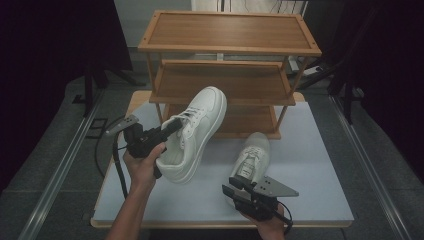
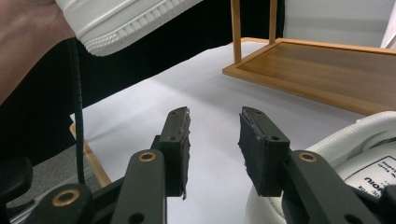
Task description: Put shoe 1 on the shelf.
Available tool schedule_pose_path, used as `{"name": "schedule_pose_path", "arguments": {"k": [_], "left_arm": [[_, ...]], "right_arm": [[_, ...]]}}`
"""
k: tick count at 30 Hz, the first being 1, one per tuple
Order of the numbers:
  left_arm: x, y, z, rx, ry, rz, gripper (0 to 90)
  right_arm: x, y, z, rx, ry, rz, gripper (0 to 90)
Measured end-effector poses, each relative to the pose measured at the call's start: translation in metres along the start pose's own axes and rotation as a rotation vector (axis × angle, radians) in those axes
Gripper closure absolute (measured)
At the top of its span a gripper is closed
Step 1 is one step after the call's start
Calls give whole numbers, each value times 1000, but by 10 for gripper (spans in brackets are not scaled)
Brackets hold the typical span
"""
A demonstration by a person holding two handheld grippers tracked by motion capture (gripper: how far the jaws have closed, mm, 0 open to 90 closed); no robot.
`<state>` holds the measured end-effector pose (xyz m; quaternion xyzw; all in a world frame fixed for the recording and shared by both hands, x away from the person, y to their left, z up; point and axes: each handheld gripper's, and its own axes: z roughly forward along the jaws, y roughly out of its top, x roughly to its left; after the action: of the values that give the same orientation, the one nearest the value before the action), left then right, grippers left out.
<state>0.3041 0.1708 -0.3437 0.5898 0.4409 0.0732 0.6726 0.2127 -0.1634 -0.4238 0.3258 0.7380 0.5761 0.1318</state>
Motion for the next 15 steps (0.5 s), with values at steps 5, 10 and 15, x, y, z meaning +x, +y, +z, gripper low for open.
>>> {"name": "schedule_pose_path", "arguments": {"k": [5,10,15], "left_arm": [[0,3,5,4,4,5,819],[0,7,11,-1,5,-3,819],[0,11,16,-9,6,-11,818]], "right_arm": [[1,0,1,1,2,-1,624],[0,-1,1,4,5,-1,624],[-1,-1,0,4,4,0,624]]}}
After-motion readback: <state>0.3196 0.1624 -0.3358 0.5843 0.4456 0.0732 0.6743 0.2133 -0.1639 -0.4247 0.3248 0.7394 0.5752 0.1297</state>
